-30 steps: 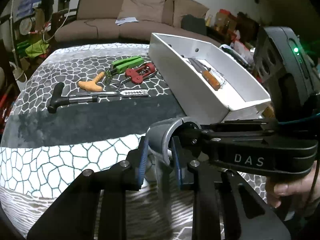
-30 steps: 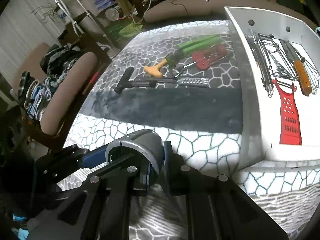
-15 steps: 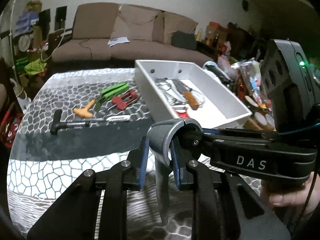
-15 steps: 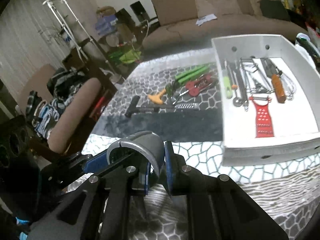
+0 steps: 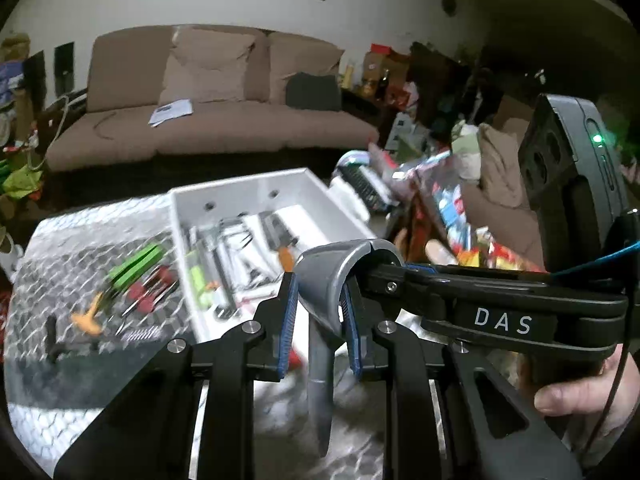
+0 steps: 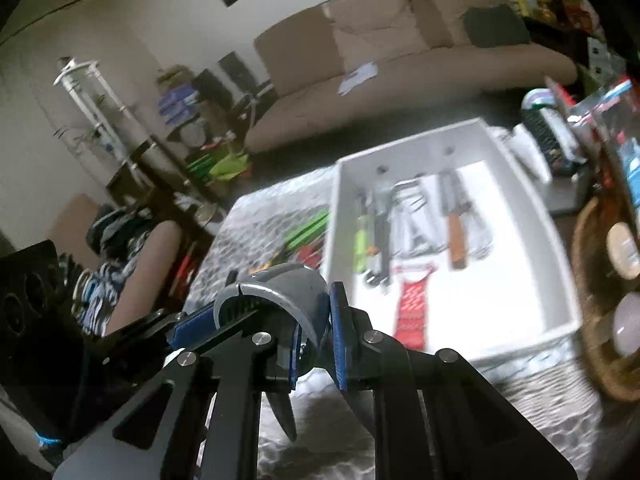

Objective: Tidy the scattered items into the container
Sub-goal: 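Carry the silver garlic press over the white box with the right tool, then lower the garlic press into the white box and open the right tool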

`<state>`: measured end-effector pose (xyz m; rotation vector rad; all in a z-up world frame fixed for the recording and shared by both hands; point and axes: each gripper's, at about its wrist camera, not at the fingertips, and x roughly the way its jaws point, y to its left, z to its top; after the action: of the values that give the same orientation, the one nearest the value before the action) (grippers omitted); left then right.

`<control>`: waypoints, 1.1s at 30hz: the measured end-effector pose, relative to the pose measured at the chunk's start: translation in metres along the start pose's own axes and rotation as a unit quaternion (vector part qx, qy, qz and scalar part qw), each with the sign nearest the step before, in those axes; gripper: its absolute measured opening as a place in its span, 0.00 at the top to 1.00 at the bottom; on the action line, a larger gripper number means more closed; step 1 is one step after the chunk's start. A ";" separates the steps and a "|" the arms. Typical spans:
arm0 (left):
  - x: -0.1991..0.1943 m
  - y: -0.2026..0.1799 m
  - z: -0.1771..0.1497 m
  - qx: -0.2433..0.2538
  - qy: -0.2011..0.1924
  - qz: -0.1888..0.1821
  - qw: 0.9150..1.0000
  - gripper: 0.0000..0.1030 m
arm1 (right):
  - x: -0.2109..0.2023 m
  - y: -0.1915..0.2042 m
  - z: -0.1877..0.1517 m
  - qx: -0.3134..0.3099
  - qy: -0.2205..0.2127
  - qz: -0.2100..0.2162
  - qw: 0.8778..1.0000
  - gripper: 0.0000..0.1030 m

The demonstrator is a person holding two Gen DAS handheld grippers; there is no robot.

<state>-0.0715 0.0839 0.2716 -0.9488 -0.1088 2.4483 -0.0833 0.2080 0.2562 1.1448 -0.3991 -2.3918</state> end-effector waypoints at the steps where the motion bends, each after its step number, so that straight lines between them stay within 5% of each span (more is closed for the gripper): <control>1: 0.010 -0.003 0.009 -0.004 -0.001 -0.006 1.000 0.80 | -0.001 -0.008 0.010 0.003 0.002 -0.006 1.000 0.88; 12: 0.149 0.016 0.072 -0.082 0.018 -0.058 0.995 0.80 | 0.054 -0.112 0.100 0.055 0.040 -0.041 0.997 0.87; 22: 0.284 0.062 0.085 -0.157 0.056 -0.069 0.984 0.80 | 0.143 -0.183 0.150 0.052 0.078 -0.076 0.993 0.86; 33: 0.340 0.110 0.086 -0.177 0.097 -0.046 0.978 0.78 | 0.215 -0.202 0.165 0.062 0.121 -0.072 0.988 0.86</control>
<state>-0.3876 0.1629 0.1018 -1.2974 -0.5227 2.2794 -0.3879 0.2793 0.1273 1.5492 -0.4003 -2.3365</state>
